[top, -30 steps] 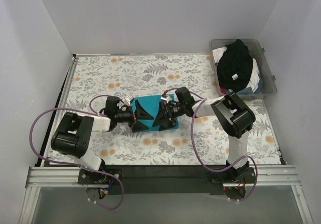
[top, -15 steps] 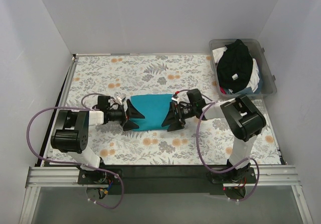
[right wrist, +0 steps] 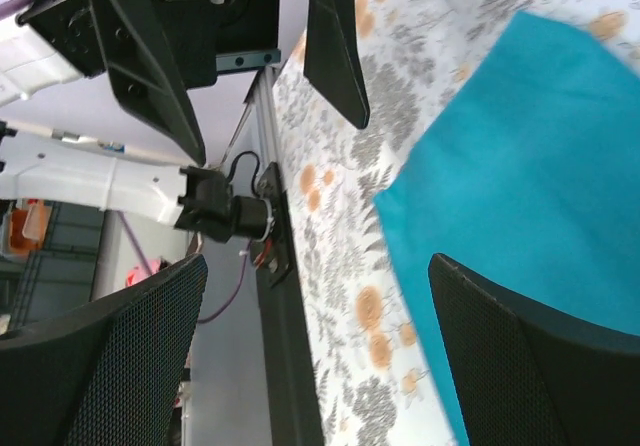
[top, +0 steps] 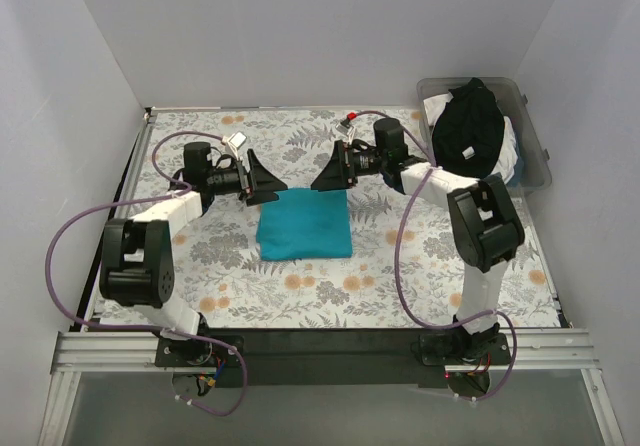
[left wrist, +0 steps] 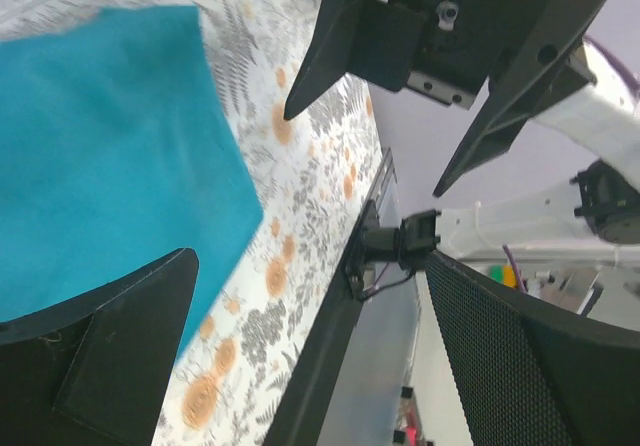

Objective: Fold and stack the t-shirts
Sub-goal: Fold the tshirt

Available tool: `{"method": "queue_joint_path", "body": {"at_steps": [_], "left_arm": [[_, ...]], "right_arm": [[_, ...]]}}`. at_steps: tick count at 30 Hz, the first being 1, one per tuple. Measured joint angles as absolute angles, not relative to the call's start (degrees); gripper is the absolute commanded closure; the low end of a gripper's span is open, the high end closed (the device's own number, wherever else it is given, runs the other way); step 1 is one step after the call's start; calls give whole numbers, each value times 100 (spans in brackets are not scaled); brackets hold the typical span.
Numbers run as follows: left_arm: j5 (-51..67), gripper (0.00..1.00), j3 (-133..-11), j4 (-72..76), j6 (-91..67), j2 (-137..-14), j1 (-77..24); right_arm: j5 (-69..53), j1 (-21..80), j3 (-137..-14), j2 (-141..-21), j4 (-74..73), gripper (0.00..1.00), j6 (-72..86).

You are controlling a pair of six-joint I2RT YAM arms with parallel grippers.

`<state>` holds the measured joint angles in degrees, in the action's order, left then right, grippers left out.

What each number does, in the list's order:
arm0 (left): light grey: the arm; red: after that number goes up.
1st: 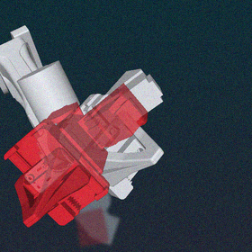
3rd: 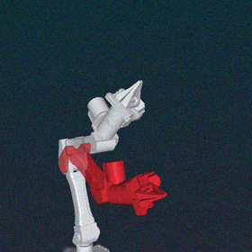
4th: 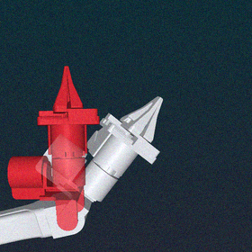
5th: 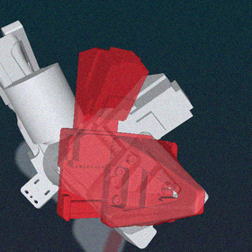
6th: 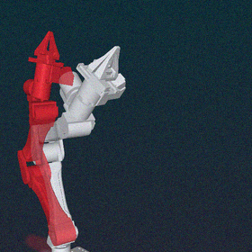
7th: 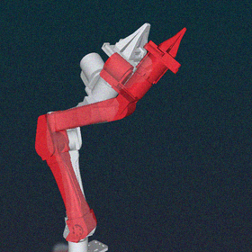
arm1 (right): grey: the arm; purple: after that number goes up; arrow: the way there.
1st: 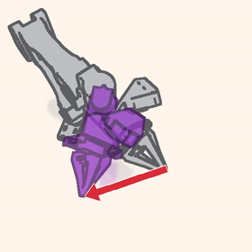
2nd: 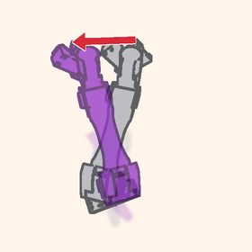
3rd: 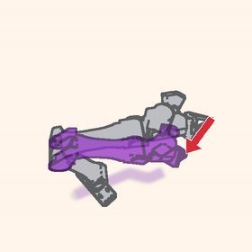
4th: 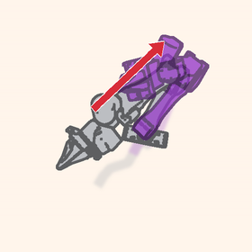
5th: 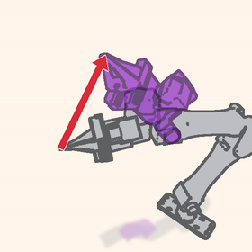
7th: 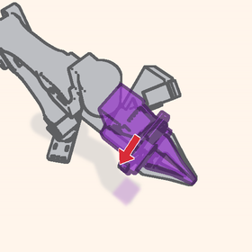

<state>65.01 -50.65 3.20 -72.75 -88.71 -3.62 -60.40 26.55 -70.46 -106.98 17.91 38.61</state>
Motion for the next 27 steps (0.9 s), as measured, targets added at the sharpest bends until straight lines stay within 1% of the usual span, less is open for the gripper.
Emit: {"method": "queue_joint_path", "body": {"at_steps": [3, 8, 10, 14, 18, 21, 24, 27], "left_arm": [[6353, 2, -5284, 934, -7699, -9732, -362], [6106, 2, -5505, 1570, -8128, -10906, -351], [6023, 2, -5647, 1691, -8197, -11288, -311], [6047, 2, -5900, 1671, -8241, -11780, -180], [5808, 2, -6272, 1219, -7902, -11684, 30], [5201, 2, -6591, 493, -7435, -11216, 248], [4366, 2, -7074, -381, -6866, -10366, 274], [3271, 2, -7758, -1188, -6156, -9406, -255]], "right_arm": [[-5911, 2620, -7507, -11483, 1787, 2, 3844], [-5754, 2486, -7911, -12488, 1629, 2, 3743], [-5734, 2359, -8053, -12770, 1623, 2, 3726], [-5837, 2049, -8093, -12951, 1629, 2, 3754], [-5911, 1883, -8088, -12866, 1614, 2, 3813], [-5867, 1837, -8055, -12436, 1367, 2, 3848], [-5693, 1785, -8068, -11410, 928, 2, 3566], [-5363, 1710, -8169, -10283, 307, 2, 2884]]}}
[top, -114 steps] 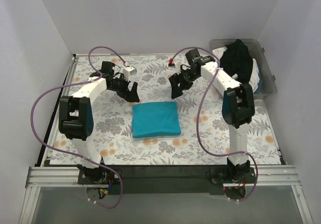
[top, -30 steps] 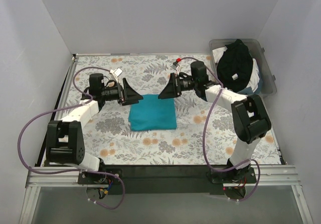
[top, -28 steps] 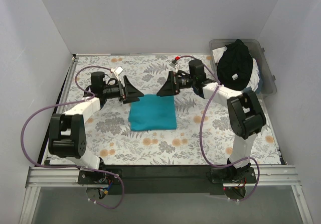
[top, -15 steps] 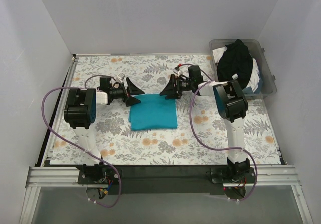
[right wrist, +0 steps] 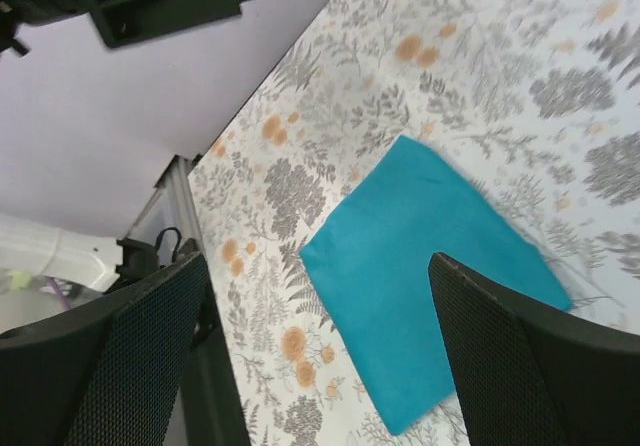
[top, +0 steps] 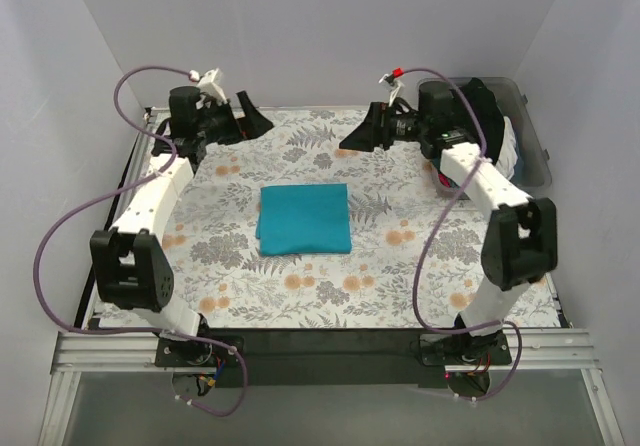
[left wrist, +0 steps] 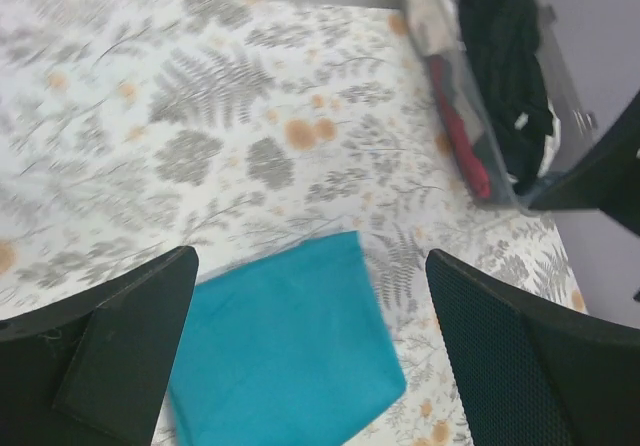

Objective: Fold and stack the t-shirts
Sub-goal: Fold the tshirt, then neatly place the folded tshirt to the corner

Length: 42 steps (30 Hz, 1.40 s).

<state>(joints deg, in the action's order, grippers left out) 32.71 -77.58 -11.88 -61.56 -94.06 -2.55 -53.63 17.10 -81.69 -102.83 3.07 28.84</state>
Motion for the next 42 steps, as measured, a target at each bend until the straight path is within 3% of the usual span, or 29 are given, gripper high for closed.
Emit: {"method": "queue_joint_path", "body": {"at_steps": [8, 17, 32, 42], "left_arm": [[1219, 2, -7728, -2241, -5638, -8235, -2611], [-301, 2, -6641, -3046, -6143, -9126, -4101], [-963, 2, -6989, -3341, -6864, -10490, -3872], [-989, 2, -7094, -3387, -6418, -10733, -2187]], "right_arm": [[-4093, 1540, -7634, -8399, -1297, 2, 858], [-3181, 1122, -6191, -7839, -2418, 2, -115], [-3057, 910, -6191, -7767, -2432, 2, -329], [-3061, 819, -6191, -7767, -2432, 2, -329]]}}
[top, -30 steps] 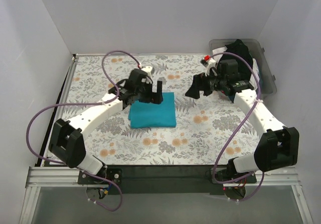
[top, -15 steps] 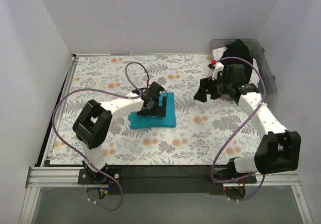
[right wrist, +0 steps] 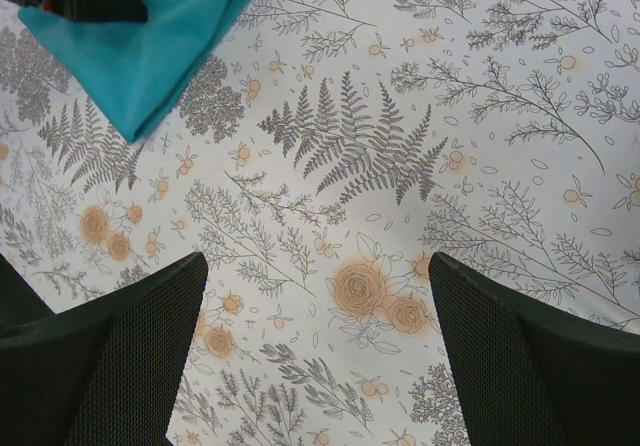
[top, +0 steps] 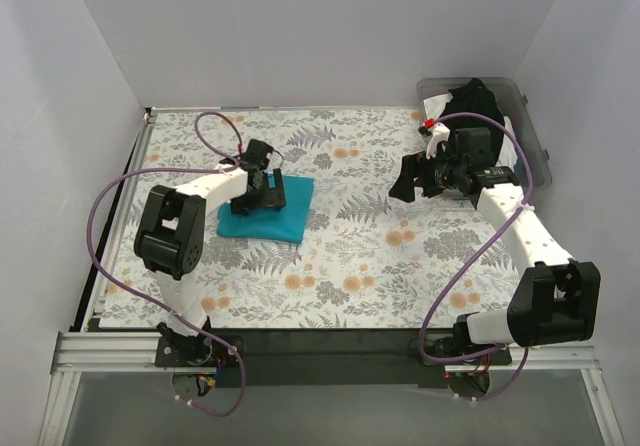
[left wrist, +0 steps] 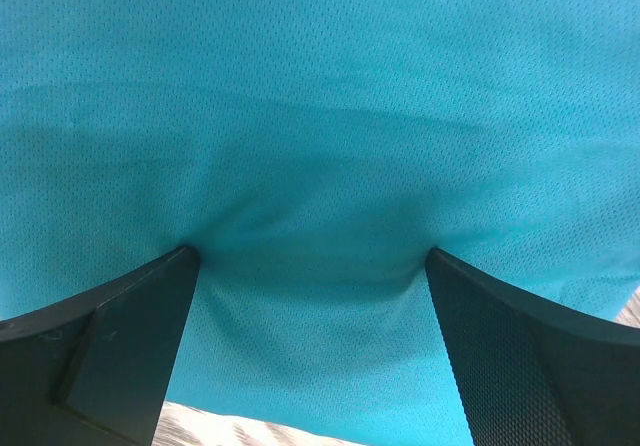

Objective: Fold and stack the t-shirts
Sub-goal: Neatly place the folded tshirt to the corner

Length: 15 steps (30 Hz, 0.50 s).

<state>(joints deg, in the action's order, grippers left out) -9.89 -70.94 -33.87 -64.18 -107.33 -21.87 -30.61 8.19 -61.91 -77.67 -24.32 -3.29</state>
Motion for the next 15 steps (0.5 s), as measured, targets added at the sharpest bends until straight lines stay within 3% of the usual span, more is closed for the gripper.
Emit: {"method": "queue_joint_path", "body": {"at_steps": [15], "left_arm": [[-1009, 2, -8667, -3264, -5371, -11985, 351]], "right_arm": [[-3168, 716, -6191, -7964, -2438, 2, -331]]}}
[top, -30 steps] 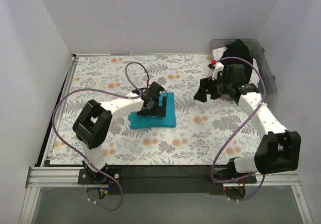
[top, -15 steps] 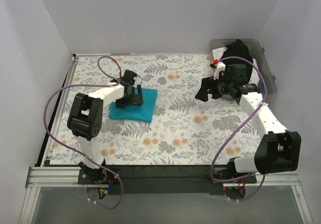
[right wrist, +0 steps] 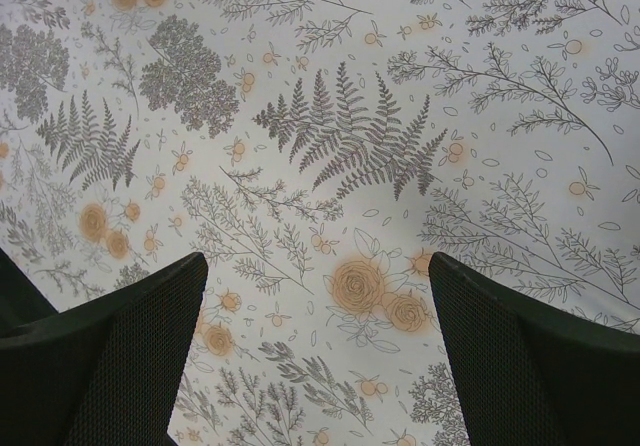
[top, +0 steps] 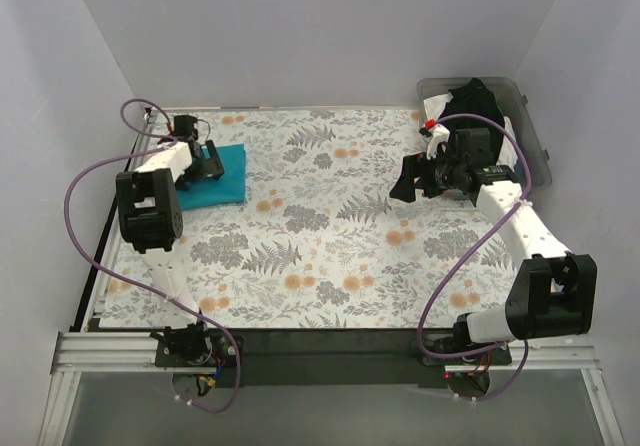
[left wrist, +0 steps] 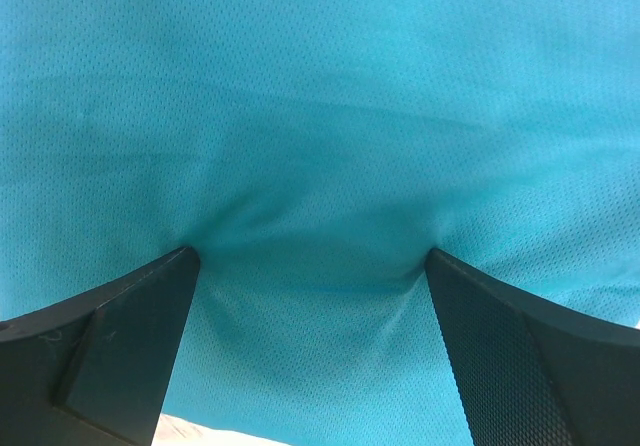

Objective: Fold and stack the t-shirts
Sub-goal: Neatly place the folded tshirt to the corner

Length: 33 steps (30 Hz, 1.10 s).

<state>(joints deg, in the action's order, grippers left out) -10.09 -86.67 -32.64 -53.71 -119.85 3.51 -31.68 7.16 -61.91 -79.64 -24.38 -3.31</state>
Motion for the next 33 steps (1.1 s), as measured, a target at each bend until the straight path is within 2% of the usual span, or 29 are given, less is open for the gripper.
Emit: {"method": "queue_joint_path", "body": {"at_steps": [7, 14, 22, 26, 33], "left_arm": [[-797, 2, -9308, -2639, -4519, -12545, 1179], [-301, 2, -9509, -2351, -3603, -12709, 1304], [-185, 2, -9765, -2915, -3693, -12685, 1345], [14, 2, -9588, -3577, -3850, -12293, 1345], [307, 2, -8709, -4313, -3791, -10916, 1361]], "right_arm": [[-3192, 709, -6191, -7968, -2440, 2, -331], [-3267, 709, -6193, -8090, -2449, 2, -329], [-3319, 709, -6215, -8095, -2534, 2, -322], [-3319, 709, -6215, -8058, -2558, 2, -322], [-3367, 707, -6270, -7999, -2563, 2, -318]]}}
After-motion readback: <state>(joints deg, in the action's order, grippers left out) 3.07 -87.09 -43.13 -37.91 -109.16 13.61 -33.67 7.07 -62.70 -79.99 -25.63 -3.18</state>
